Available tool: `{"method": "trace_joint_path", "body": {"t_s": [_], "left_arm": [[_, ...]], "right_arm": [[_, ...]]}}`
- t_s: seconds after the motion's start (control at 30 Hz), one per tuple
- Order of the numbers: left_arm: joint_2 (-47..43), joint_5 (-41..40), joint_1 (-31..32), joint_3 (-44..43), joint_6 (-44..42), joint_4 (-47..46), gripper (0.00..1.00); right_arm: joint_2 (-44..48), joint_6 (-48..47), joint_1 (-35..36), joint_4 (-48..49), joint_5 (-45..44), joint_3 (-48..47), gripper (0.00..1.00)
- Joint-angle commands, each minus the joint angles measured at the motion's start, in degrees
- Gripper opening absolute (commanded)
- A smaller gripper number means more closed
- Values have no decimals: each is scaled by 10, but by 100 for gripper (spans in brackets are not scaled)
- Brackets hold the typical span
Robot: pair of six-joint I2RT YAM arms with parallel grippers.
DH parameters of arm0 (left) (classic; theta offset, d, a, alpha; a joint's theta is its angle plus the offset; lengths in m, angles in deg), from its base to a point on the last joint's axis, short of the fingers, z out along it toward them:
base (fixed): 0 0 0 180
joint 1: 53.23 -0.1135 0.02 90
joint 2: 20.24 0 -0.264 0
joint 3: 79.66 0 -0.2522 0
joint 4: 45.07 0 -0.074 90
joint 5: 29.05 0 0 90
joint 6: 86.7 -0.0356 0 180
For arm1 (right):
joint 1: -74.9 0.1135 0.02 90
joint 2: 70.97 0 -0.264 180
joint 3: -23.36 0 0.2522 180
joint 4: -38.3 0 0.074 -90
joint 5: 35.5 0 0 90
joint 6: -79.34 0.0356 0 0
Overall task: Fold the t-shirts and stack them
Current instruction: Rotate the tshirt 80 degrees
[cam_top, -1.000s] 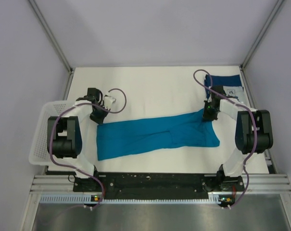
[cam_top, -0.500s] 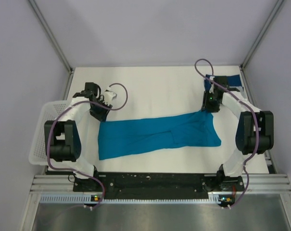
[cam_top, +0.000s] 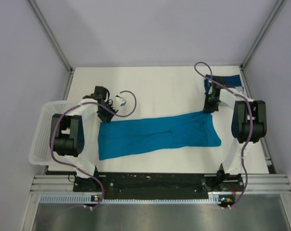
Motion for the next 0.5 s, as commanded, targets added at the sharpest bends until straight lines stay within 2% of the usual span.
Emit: {"method": "trace_joint_path", "body": {"t_s": [0.0,0.03,0.17,0.27,0.33,0.47], "left_arm": [[32,-1,1,25,-7,-31,0],[35,-14,-1,27,6,-36,0],[36,-44,-14,27,46,-41,0],[38,-81,-26,27,69,-44,0],[30,-72,-28,34,64,-33,0],[-15,-1,-27,72,27,-2,2]], "right_arm": [[-3,-2,-6,10,-2,7,1],[1,3,-27,11,-4,9,0],[3,-11,-40,16,-4,-11,0],[-34,-30,-38,21,52,-49,0],[-66,-41,-30,13,83,-87,0],[-156,-45,7,-34,116,-236,0]]}}
